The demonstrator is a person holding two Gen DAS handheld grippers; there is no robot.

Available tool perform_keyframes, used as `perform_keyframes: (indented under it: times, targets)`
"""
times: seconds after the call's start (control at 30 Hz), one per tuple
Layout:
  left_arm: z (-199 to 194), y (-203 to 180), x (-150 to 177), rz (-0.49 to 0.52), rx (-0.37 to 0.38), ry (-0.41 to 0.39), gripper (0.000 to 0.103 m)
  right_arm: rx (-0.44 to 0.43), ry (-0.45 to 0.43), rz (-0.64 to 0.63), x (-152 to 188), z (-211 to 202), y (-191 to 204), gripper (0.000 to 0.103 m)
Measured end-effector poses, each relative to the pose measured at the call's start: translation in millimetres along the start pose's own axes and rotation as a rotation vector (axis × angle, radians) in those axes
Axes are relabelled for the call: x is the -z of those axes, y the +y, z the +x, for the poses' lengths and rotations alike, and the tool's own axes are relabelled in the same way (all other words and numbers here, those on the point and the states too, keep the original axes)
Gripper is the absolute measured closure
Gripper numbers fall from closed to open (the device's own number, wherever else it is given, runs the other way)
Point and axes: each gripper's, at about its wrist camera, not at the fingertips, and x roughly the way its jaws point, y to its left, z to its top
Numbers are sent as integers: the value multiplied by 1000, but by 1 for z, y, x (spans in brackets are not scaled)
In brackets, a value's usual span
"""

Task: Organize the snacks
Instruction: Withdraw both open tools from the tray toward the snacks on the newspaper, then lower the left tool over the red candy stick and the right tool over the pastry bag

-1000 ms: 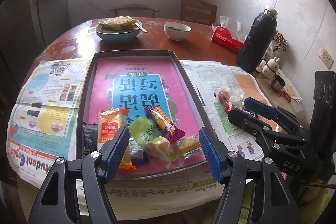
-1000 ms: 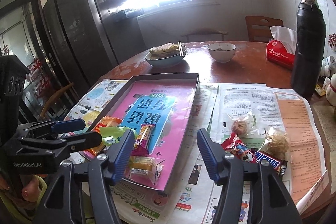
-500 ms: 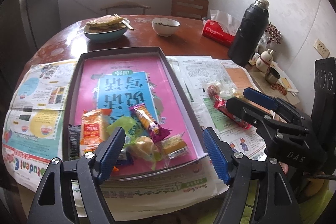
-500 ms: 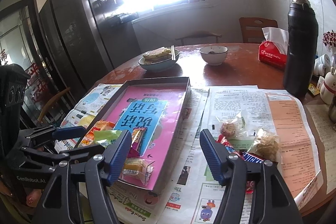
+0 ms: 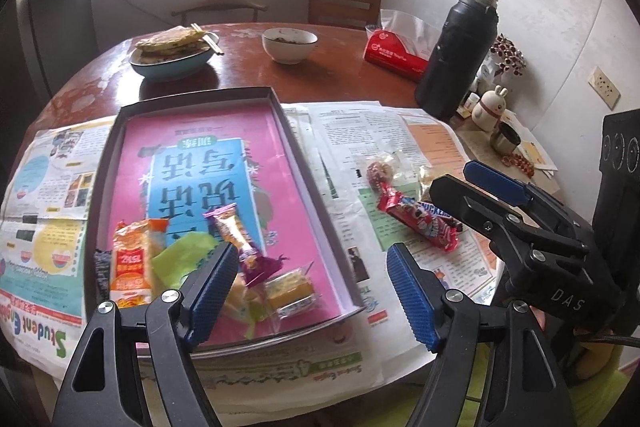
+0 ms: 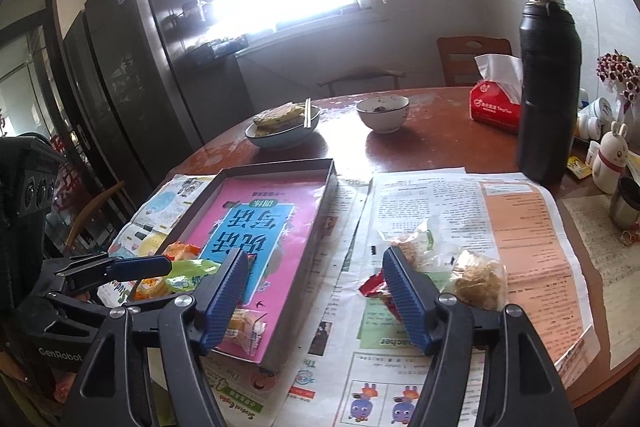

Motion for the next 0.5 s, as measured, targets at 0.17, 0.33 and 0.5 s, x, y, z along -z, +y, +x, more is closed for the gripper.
perform_keyframes:
  times: [0.17,0.33,0.5]
  targets:
    - [7,-11,-8,3,21,10,25,27,-7,16,-1,-3,-11,34]
    - [17,-23,-12,6,56,33,25,47,-22,41,-4,-8,-24,34]
    - [33,-34,-14,0,85,74,25,81,-34,70,-7,-14,-41,34]
